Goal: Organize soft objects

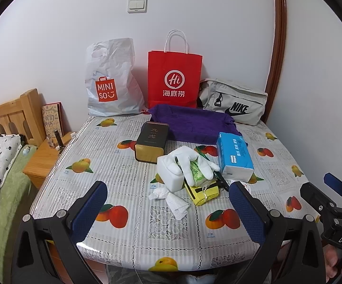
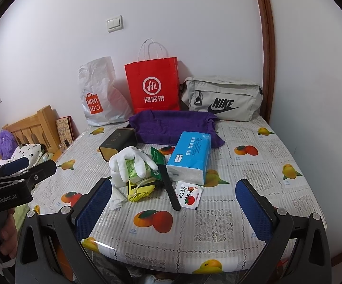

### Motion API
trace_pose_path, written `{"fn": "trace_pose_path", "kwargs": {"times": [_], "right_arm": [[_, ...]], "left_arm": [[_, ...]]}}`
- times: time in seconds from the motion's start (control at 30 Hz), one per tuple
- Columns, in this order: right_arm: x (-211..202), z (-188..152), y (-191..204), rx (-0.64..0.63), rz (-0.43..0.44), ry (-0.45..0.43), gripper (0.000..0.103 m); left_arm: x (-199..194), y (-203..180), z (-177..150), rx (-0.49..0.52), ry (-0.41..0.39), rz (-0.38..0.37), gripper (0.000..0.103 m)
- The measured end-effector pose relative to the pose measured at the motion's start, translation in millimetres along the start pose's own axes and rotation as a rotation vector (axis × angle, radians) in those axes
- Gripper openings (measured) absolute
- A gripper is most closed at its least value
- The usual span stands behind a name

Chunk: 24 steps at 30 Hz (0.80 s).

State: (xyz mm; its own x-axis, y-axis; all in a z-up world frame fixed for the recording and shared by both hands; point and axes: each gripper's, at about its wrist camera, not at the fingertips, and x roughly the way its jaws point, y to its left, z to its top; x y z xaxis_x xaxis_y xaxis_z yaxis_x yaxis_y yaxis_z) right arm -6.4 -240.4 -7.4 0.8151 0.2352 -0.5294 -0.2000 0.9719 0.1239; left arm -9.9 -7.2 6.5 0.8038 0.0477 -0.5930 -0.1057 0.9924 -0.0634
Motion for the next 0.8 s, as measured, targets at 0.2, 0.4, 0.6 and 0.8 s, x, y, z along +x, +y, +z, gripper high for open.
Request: {"fn": "trace_pose_path", "kwargs": {"times": [0.2, 0.4, 0.6, 0.8], "right_arm": [[1.2, 0.4, 0.1, -0.002, 0.001, 0.004, 0.103], [1.6, 0.0, 1.8, -0.008, 0.001, 0.004, 0.103], [2.4, -0.8, 4.2, -0.012, 0.005, 0.007, 0.103], [3.4, -0.6, 8.0, -0.024, 0.003, 0.011, 0.103]], "left_arm": [[-0.4, 1.4, -0.2, 0.000, 0.001, 0.001, 0.103], [-0.2, 5.1, -0.4, -0.001, 0.002, 0.012, 0.103], [-0.5, 6.5, -0.4, -0.003, 0.001, 0.015, 0.103], [2.1, 6.8, 0.9, -0.003, 0.005, 0.025, 0.103]]}}
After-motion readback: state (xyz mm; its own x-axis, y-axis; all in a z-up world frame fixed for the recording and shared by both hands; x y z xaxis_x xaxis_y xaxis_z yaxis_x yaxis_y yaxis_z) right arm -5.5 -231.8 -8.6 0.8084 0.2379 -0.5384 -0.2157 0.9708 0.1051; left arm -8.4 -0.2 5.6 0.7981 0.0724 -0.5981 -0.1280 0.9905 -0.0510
